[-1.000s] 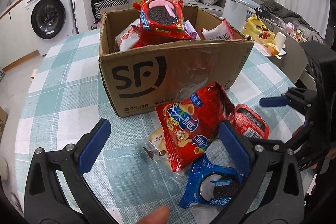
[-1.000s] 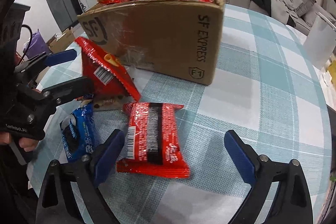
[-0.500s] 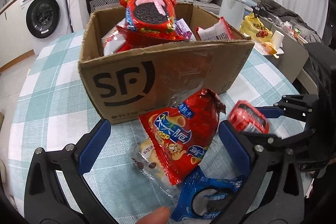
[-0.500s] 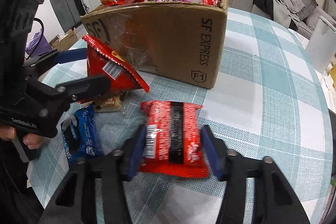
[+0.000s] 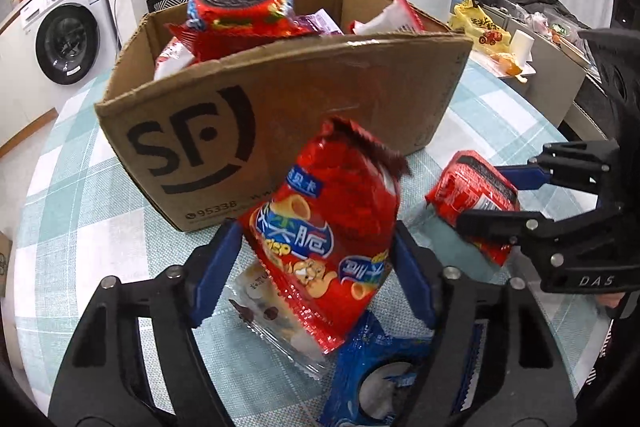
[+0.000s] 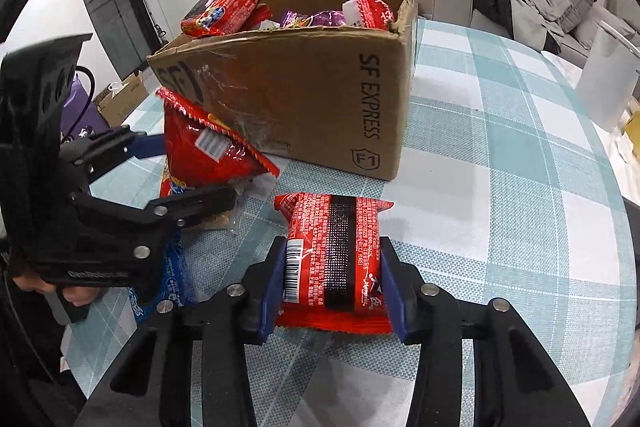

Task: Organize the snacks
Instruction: 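Grasp the red-black wafer pack with the right tool while the left tool grasps the red chip bag, then carry both held packs up and over the cardboard box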

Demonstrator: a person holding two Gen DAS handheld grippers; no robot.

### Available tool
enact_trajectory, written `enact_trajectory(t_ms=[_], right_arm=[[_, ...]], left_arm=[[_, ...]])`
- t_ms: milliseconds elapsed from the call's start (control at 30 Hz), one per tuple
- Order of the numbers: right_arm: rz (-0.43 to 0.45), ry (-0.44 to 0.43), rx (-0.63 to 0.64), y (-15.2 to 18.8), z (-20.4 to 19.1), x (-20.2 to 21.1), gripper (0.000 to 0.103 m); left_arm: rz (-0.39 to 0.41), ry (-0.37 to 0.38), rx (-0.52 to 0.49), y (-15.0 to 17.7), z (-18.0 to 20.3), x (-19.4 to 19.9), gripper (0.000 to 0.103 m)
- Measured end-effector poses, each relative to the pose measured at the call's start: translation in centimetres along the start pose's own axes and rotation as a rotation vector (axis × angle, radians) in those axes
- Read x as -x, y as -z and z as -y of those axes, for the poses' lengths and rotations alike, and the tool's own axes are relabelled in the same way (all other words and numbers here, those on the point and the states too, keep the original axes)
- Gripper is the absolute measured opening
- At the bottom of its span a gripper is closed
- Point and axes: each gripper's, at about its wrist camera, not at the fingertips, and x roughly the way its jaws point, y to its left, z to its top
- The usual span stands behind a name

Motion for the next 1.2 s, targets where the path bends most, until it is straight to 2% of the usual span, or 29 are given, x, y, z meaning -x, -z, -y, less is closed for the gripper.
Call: enact_trajectory(t_ms=[267, 367, 833, 1200], right_arm=[[0.016, -0.002, -0.01, 0.2, 0.2, 0.5, 0.044], [0.027, -0.005, -0.013, 0.1, 0.1, 0.8, 0.044], [0.11, -0.036, -0.04, -0.2, 0.3, 2.8, 0.044], [0.212, -0.061, -0.07, -0.9, 0.4, 5.5, 0.044]], left_arm=[[0.033, 0.024, 0.001, 0.4, 0.5, 0.2, 0.045], [0.041, 0.034, 0.014, 0.2, 0.4, 0.4, 0.042], [0.101, 0.055, 0.024, 1.0, -1.4, 3.7, 0.042], [0.178, 0.054, 0.035, 1.1, -2.4, 8.8, 0.042]])
